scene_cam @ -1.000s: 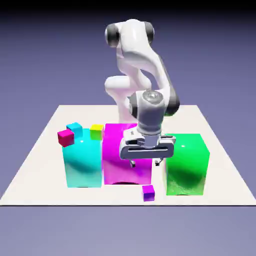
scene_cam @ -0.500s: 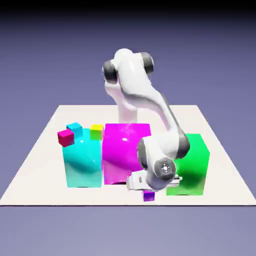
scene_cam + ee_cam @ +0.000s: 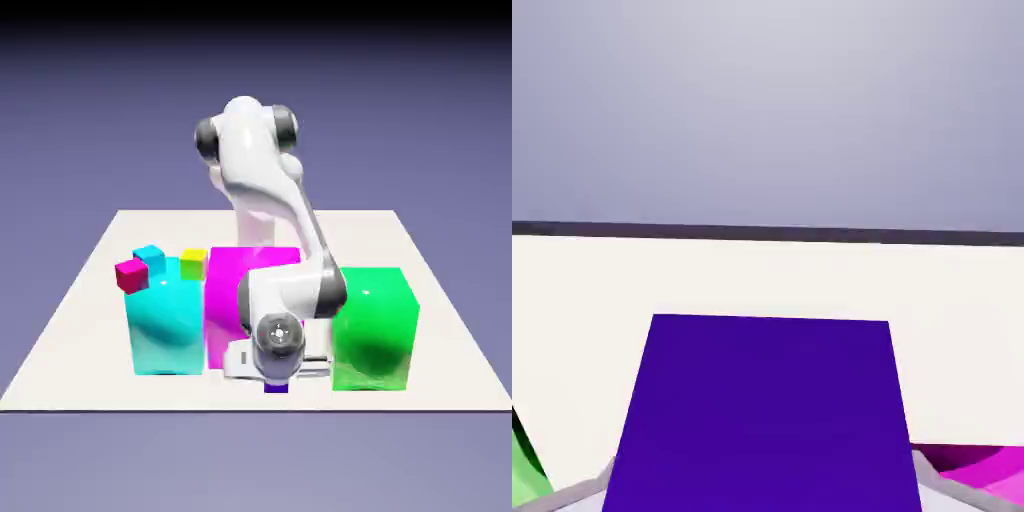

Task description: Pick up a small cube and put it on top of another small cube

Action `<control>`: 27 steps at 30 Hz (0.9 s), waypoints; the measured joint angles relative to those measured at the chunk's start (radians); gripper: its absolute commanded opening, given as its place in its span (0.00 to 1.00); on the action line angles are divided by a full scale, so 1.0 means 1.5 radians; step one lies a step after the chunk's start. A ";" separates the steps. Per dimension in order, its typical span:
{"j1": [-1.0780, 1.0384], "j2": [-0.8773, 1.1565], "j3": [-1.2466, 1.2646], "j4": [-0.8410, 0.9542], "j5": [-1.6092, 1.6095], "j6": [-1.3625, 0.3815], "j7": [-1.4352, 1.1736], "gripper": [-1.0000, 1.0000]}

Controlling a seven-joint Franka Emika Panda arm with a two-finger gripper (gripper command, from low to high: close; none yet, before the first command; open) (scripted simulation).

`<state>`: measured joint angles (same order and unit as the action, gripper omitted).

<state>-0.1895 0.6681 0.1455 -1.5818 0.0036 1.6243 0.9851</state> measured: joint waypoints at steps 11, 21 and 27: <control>-0.094 -0.250 -0.266 -0.142 0.261 0.018 0.210 0.00; -0.093 -0.417 -0.439 -0.279 0.427 -0.012 0.457 0.00; -0.090 -0.408 -0.416 -0.366 0.456 0.087 0.429 1.00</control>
<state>-0.3247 0.0567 -0.4779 -2.1314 0.6880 1.7541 1.6281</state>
